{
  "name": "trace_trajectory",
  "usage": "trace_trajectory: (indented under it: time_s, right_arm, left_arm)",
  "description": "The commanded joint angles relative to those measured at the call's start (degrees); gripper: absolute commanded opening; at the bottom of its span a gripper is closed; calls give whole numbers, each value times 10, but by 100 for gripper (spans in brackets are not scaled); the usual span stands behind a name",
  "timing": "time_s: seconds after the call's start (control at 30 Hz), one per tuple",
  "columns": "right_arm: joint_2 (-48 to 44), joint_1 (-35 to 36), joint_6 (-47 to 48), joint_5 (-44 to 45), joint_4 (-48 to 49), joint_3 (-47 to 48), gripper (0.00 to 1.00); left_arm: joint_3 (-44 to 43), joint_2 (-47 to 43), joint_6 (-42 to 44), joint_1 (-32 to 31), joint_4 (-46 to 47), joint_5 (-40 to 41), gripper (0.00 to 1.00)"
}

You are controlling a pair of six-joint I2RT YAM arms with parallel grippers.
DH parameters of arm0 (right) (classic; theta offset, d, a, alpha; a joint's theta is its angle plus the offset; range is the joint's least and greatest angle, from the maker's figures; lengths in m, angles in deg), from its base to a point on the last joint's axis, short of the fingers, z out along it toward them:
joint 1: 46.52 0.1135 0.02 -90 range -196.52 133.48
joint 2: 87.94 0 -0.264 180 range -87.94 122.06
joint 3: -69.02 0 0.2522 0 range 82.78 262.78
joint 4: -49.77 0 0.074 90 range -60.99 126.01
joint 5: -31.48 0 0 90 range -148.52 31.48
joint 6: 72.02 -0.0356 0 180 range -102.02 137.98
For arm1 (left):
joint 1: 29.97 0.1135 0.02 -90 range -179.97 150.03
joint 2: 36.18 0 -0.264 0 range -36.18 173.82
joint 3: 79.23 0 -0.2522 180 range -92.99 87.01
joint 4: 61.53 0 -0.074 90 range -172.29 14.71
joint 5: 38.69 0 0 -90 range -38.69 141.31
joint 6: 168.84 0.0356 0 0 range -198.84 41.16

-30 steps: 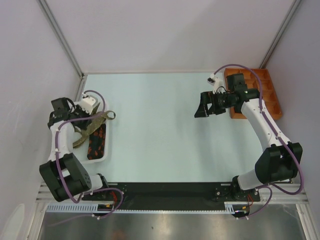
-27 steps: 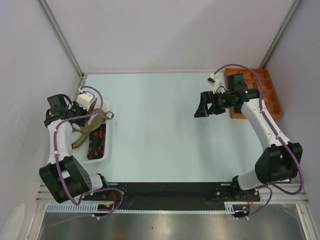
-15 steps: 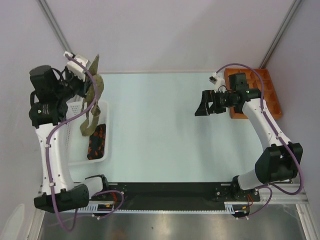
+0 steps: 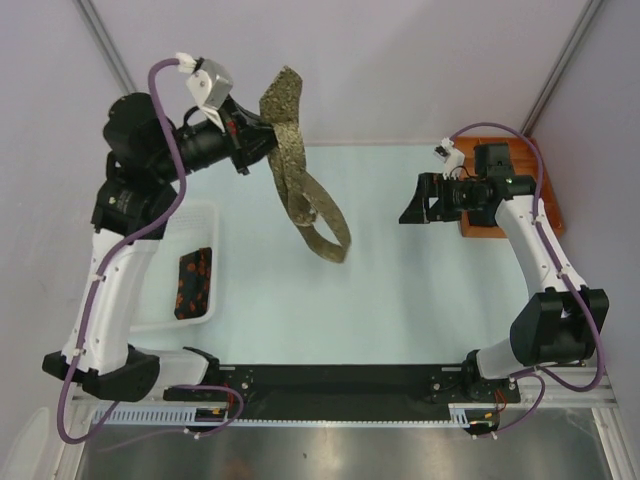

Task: Roll the ties
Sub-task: Place the tie at the center of the board.

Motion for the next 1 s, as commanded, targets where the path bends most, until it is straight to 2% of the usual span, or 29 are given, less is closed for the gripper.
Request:
trace_trajectory:
  time_s: [0.0,0.07,0.17,0.27,0.33,0.47,0.5,0.53,0.6,0.63,0.67,0.8,0.97]
  right_arm:
    - [-24,-12,14,-18,-4,12,100]
    - [-27,-21,19,-13,-13,9,100]
    - [-23,-32,23,-23,-15,10,100]
    - [-8,-60,17,-47,-17,20,100]
    - [1,-77,15,-71,-22,28,100]
    - [21,-119,15,-95,-30,20,100]
    - [22,-137,17,-98,-32,18,100]
    - [24,-145,19,-103,-38,12,100]
    - [34,-166,36,-91,-56,11,100]
    - [38,-173,43,-85,-65,10,100]
    - [42,-180,66,-80,-74,11,100]
    - [51,-201,125,-41,-128,5,100]
    - [46,-151,140,-9,-112,-46,100]
  left_arm:
    - [124,-27,-95,-11,118,-29,0]
    - [184,-43,-65,-11,121,12,0]
    - [189,-31,0,-17,85,56,0]
    - [163,-19,83,-71,42,131,0]
    - [139,5,121,-131,25,168,0]
    - [149,58,150,-242,1,212,0]
    - [158,79,155,-260,2,224,3]
    - [172,93,169,-275,-2,232,33]
    - [181,118,178,-304,-24,254,68]
    - [188,129,178,-302,-29,231,99]
    - [202,125,185,-292,-32,226,99]
    - [363,53,239,-237,9,179,100]
    - [444,49,312,-128,-8,100,96]
